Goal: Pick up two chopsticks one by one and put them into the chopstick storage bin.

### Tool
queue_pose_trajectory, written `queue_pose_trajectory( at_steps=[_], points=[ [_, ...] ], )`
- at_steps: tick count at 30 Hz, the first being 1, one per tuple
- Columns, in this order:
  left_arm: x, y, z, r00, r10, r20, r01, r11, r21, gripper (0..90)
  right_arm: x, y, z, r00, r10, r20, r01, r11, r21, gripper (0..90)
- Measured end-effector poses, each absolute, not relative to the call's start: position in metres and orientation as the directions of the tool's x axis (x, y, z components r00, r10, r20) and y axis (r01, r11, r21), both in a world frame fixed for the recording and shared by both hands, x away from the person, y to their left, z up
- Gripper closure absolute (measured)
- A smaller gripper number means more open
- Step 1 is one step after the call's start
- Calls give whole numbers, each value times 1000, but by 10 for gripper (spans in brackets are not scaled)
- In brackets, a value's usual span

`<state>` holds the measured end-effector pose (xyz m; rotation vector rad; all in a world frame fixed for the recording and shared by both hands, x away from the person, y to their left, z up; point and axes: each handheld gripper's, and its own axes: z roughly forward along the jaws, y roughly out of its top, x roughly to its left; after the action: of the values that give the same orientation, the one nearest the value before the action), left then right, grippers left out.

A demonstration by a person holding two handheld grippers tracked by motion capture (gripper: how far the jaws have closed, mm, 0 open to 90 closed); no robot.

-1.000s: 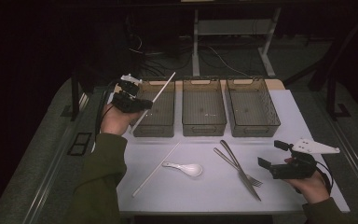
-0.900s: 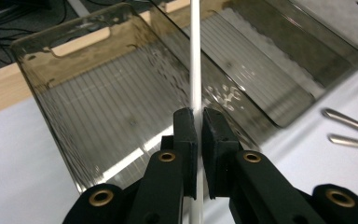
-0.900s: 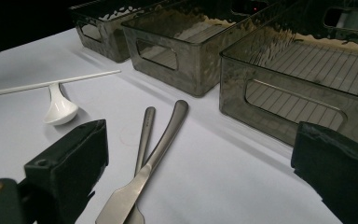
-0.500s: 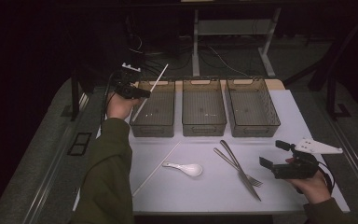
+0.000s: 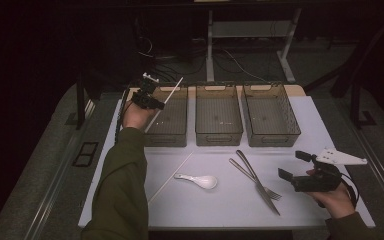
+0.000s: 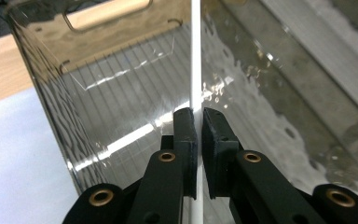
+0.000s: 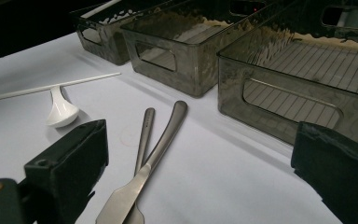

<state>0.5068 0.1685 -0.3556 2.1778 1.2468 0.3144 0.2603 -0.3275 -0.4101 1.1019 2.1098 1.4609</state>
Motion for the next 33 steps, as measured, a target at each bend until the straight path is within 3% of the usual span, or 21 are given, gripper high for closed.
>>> queue_pose_trajectory(
  at_steps=[10, 23, 33],
  points=[
    [511, 162, -373, 538, 841, -63, 721, -419, 552, 838, 260, -329, -410, -637, 757, 143, 398, 164, 903, 38],
    [509, 162, -391, 518, 850, -98, 762, -406, 504, 831, 260, -329, -410, -638, 758, 138, 395, 168, 903, 38],
    [508, 167, -388, 512, 853, -101, 758, -394, 520, 796, 260, -328, -410, -639, 757, 138, 395, 169, 903, 38]
  ],
)
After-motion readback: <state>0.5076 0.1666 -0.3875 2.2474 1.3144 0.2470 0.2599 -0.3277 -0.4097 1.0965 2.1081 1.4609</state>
